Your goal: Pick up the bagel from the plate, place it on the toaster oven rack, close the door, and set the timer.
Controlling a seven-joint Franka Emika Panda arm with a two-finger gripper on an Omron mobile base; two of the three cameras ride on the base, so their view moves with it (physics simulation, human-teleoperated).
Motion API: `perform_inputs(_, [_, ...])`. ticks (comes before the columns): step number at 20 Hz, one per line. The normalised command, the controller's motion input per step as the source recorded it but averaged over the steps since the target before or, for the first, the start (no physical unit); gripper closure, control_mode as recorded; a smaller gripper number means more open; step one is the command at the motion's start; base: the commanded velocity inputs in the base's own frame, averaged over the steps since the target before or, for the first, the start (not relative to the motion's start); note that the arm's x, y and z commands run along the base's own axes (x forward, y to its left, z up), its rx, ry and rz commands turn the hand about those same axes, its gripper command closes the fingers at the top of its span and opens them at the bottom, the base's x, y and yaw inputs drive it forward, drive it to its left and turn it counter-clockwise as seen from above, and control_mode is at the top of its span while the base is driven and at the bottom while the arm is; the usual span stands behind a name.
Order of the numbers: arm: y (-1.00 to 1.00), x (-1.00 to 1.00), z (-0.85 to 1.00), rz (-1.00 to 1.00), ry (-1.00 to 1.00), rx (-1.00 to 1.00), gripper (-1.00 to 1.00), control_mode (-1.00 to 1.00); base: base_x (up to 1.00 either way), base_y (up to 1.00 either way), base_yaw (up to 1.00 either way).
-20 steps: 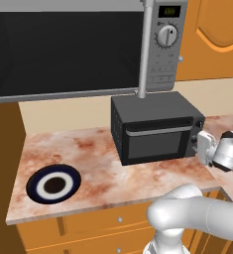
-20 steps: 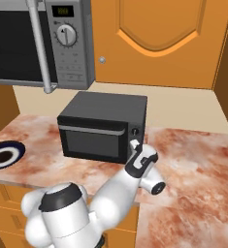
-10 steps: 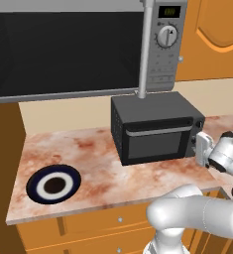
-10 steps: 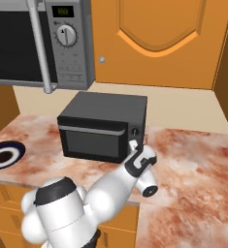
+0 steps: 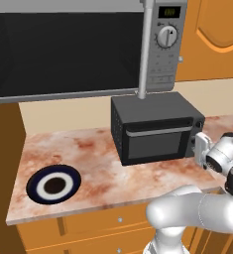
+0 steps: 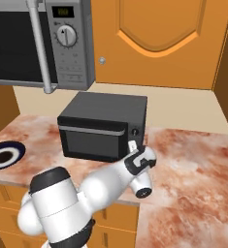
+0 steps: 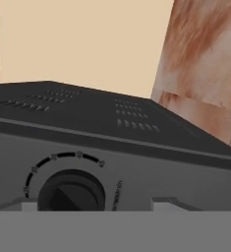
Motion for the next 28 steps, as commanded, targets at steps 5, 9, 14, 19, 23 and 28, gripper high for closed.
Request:
perform_inputs(5, [-0.80,0.00,0.06,0.00,0.05,0.76,1.00,-1.00,0.00,0.00,0.00])
perform_inputs(9, [-0.90,0.00,0.08,0.01,0.02,0.81,1.00,-1.00,0.00,0.00,0.00])
perform_inputs(14, [-0.96,0.00,0.10,0.03,0.05,0.89,1.00,-1.00,0.00,0.00,0.00])
perform_inputs(19, [-0.99,0.00,0.13,0.09,0.09,0.90,1.00,-1.00,0.00,0.00,0.00])
perform_inputs(23, [-0.94,0.00,0.14,0.11,0.09,0.88,1.00,-1.00,0.00,0.00,0.00])
perform_inputs(28, [-0.83,0.00,0.19,0.16,0.08,0.84,1.00,-1.00,0.00,0.00,0.00])
